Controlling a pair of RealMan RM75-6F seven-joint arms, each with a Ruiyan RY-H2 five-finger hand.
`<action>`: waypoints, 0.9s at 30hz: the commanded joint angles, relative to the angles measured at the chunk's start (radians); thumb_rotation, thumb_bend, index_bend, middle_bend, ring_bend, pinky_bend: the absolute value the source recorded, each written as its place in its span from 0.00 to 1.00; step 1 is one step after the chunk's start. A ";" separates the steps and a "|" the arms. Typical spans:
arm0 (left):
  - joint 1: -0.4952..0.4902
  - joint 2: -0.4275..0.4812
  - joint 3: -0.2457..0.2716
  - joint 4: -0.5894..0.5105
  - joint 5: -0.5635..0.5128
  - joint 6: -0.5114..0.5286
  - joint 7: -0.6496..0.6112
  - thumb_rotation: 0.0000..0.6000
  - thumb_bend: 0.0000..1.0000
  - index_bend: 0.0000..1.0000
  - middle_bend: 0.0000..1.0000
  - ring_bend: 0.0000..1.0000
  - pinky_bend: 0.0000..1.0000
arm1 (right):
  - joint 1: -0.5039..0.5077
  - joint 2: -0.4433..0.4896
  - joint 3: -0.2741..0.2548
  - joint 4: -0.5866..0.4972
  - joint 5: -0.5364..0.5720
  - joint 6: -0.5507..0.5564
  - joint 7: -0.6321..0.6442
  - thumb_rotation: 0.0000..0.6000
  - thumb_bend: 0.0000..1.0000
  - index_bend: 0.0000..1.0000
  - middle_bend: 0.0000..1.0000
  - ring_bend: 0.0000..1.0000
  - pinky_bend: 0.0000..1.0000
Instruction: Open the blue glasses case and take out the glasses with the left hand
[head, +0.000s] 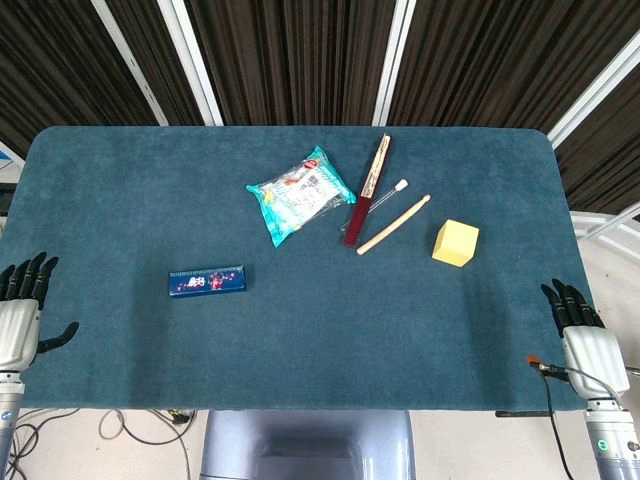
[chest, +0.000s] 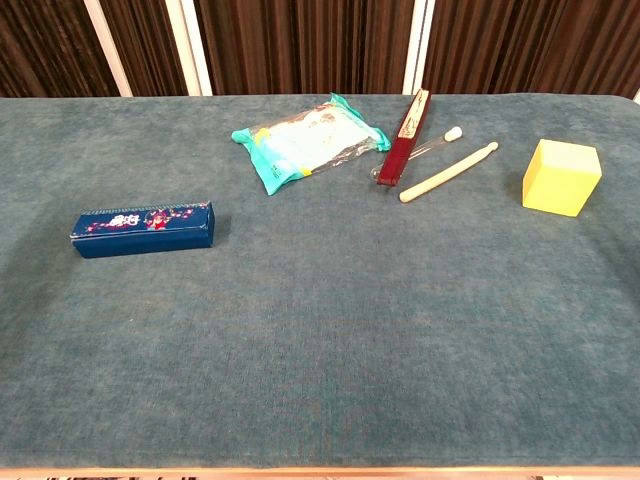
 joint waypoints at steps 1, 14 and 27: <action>0.002 0.001 -0.004 -0.001 0.000 -0.003 0.003 1.00 0.17 0.00 0.00 0.00 0.00 | -0.001 0.003 -0.001 -0.004 -0.003 0.001 0.004 1.00 0.16 0.00 0.00 0.00 0.22; -0.016 -0.004 -0.040 -0.024 -0.035 -0.058 0.024 1.00 0.17 0.00 0.00 0.00 0.00 | 0.000 0.003 -0.003 -0.005 -0.006 0.002 0.001 1.00 0.16 0.00 0.00 0.00 0.22; -0.163 -0.105 -0.120 0.002 -0.204 -0.263 0.201 1.00 0.17 0.00 0.00 0.00 0.00 | -0.004 0.009 -0.007 -0.007 -0.013 0.008 0.008 1.00 0.16 0.00 0.00 0.00 0.22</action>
